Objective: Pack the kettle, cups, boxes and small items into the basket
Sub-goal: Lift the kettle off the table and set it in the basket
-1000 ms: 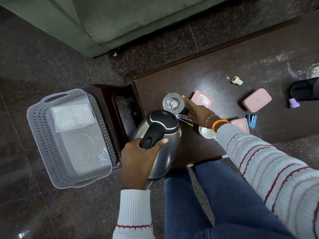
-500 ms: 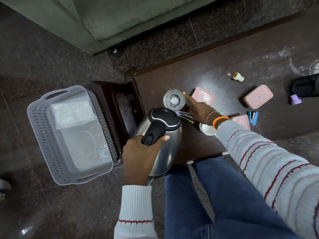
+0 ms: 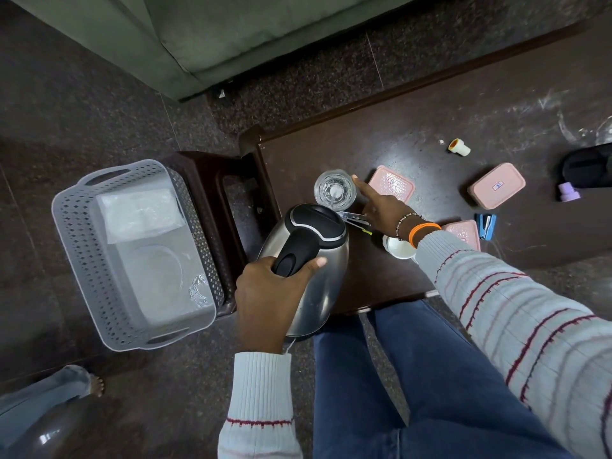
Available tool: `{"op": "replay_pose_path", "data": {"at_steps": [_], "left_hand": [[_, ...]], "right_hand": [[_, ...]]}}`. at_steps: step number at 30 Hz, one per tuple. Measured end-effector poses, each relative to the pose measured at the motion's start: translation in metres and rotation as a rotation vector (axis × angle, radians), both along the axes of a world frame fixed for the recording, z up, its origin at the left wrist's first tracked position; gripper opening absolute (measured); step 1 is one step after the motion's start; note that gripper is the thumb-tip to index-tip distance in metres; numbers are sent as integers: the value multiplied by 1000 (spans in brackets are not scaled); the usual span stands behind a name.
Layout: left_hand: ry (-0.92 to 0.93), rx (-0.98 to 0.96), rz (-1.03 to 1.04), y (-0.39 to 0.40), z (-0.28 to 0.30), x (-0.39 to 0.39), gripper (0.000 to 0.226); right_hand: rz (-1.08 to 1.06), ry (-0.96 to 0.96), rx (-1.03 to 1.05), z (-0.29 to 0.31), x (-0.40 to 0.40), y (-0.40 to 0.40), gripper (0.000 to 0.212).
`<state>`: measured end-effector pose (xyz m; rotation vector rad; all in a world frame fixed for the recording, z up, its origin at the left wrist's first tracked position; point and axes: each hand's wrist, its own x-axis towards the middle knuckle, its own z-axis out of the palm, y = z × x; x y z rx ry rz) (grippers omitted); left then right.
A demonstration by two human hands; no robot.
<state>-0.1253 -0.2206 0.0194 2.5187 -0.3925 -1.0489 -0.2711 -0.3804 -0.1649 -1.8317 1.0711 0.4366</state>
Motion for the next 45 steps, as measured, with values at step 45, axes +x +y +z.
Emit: {"op": "replay_pose_path", "data": {"at_steps": [45], "left_hand": [[-10,7,33,-6,-6,-7,54]], "right_hand": [[9,-12,16,2,-2,-2,80]]}}
